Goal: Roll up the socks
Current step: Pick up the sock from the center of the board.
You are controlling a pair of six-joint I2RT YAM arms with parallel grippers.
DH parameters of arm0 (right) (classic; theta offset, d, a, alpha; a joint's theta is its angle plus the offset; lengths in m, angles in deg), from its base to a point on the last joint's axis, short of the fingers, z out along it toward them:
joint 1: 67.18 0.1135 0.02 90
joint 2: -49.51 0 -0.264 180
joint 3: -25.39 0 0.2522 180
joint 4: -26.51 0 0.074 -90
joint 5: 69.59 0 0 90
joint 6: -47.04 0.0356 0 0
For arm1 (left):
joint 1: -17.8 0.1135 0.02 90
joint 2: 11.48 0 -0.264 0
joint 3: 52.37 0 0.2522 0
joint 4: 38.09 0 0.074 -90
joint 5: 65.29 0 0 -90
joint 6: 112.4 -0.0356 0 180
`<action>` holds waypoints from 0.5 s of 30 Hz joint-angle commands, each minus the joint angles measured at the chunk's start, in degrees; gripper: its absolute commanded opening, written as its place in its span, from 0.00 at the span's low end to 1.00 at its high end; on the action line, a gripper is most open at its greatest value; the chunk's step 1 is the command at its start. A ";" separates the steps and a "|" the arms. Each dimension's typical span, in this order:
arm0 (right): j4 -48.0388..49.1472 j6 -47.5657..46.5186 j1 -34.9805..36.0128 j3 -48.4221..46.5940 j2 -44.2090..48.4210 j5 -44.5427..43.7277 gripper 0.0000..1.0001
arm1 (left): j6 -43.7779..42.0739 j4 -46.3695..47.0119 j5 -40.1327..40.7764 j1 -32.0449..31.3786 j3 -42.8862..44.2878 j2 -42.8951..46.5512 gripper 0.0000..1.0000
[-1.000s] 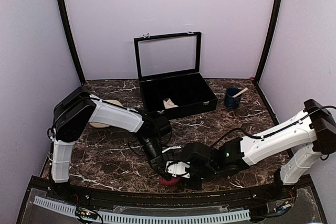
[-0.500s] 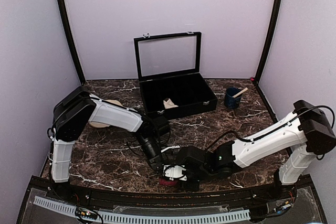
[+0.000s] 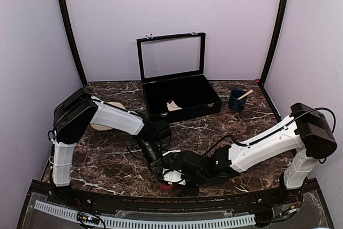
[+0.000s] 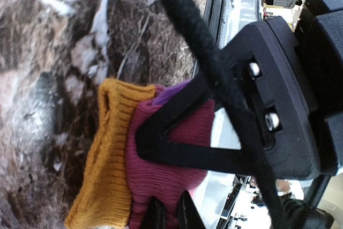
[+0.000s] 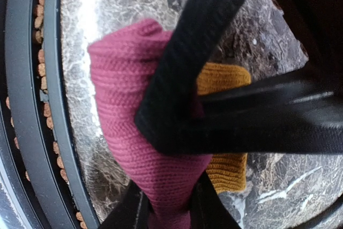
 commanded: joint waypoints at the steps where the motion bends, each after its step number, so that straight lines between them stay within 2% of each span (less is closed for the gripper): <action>1: -3.60 1.77 0.03 0.59 -3.96 2.02 0.03 | 2.71 4.74 4.24 0.90 -3.36 3.45 0.09; 8: -5.02 4.44 -0.59 0.94 -3.59 5.94 0.00 | 9.04 15.61 8.20 4.48 -9.66 9.76 0.18; 15: -6.79 6.64 -1.49 0.53 -3.64 10.05 0.00 | 13.78 24.09 11.52 6.47 -15.45 15.86 0.21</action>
